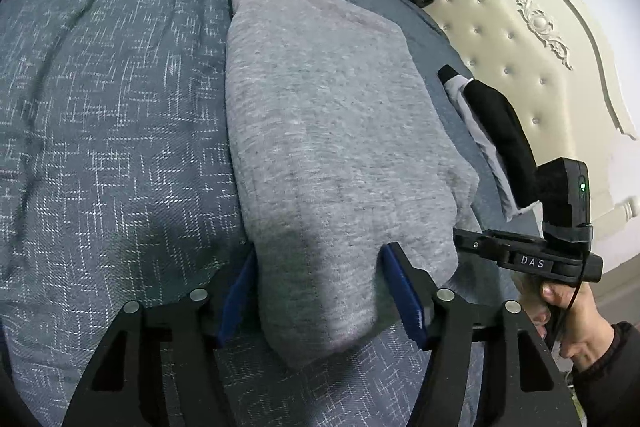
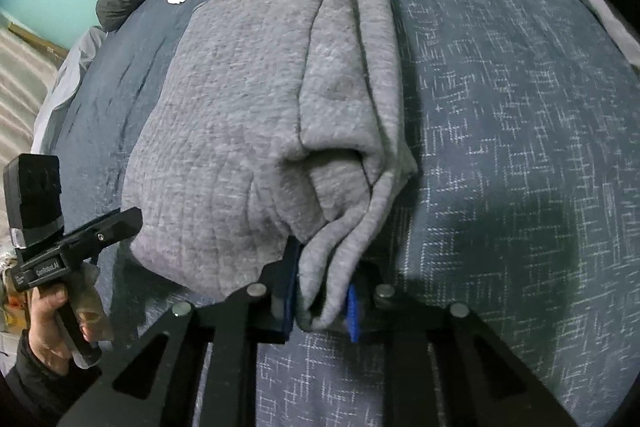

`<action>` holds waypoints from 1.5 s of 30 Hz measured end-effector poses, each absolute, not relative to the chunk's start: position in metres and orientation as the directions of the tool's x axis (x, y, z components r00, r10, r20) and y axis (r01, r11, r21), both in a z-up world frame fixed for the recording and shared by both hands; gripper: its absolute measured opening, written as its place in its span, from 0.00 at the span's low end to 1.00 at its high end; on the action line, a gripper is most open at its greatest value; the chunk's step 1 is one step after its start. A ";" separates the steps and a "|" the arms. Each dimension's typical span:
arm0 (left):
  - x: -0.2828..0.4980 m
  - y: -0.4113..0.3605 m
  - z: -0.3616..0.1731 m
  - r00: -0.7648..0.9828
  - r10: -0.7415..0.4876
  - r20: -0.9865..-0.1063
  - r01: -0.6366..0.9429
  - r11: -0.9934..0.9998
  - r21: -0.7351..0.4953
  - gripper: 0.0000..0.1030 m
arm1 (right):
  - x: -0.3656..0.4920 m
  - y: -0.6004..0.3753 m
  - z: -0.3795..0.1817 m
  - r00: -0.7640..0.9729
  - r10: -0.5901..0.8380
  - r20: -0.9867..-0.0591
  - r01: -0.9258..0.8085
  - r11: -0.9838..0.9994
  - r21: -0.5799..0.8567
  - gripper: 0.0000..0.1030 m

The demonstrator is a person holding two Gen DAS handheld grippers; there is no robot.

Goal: Fold clothes
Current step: 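Grasp the folded grey sweatshirt with the left tool while the right tool grasps it too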

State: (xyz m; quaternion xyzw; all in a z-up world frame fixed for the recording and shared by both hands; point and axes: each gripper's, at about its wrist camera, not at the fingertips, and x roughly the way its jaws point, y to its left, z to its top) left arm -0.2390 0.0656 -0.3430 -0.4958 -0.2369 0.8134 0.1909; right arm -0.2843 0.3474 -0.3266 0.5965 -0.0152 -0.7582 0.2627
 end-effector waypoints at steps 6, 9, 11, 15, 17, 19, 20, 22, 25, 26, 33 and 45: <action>-0.240 0.070 -0.345 -0.420 0.531 -0.736 -0.095 -0.832 -0.546 0.63 | -0.277 0.340 -0.319 -0.169 -0.405 -0.898 0.415 -0.856 0.308 0.15; -0.241 0.070 -0.346 -0.417 0.527 -0.740 -0.095 -0.835 -0.542 0.64 | -0.290 0.324 -0.315 -0.161 -0.399 -0.902 0.416 -0.857 0.305 0.15; -0.240 0.069 -0.347 -0.418 0.529 -0.738 -0.090 -0.833 -0.546 0.66 | -0.295 0.323 -0.319 -0.143 -0.413 -0.899 0.398 -0.856 0.330 0.17; -0.240 0.067 -0.349 -0.416 0.535 -0.735 -0.085 -0.828 -0.555 0.68 | -0.292 0.333 -0.321 -0.122 -0.445 -0.887 0.352 -0.855 0.381 0.28; -0.242 0.066 -0.351 -0.413 0.543 -0.731 -0.078 -0.821 -0.565 0.70 | -0.294 0.334 -0.325 -0.114 -0.459 -0.881 0.339 -0.852 0.399 0.32; -0.242 0.064 -0.353 -0.409 0.551 -0.727 -0.070 -0.814 -0.577 0.72 | -0.297 0.334 -0.330 -0.108 -0.470 -0.876 0.330 -0.848 0.414 0.33; -0.243 0.063 -0.354 -0.407 0.557 -0.724 -0.066 -0.808 -0.585 0.72 | -0.297 0.334 -0.331 -0.107 -0.473 -0.874 0.329 -0.847 0.418 0.34; -0.244 0.062 -0.356 -0.405 0.565 -0.719 -0.061 -0.801 -0.595 0.72 | -0.298 0.333 -0.333 -0.106 -0.482 -0.870 0.323 -0.844 0.428 0.34; -0.246 0.068 -0.354 -0.409 0.557 -0.723 -0.072 -0.810 -0.582 0.73 | -0.295 0.338 -0.335 -0.110 -0.493 -0.863 0.325 -0.838 0.438 0.34; -0.247 0.069 -0.353 -0.412 0.554 -0.724 -0.076 -0.812 -0.578 0.73 | -0.295 0.336 -0.335 -0.113 -0.493 -0.863 0.330 -0.837 0.435 0.34; -0.245 0.072 -0.347 -0.433 0.540 -0.722 -0.106 -0.826 -0.554 0.65 | -0.287 0.325 -0.328 -0.167 -0.445 -0.880 0.389 -0.850 0.356 0.21; -0.231 0.084 -0.308 -0.520 0.497 -0.695 -0.186 -0.860 -0.476 0.49 | -0.272 0.327 -0.284 -0.259 -0.491 -0.831 0.429 -0.830 0.356 0.15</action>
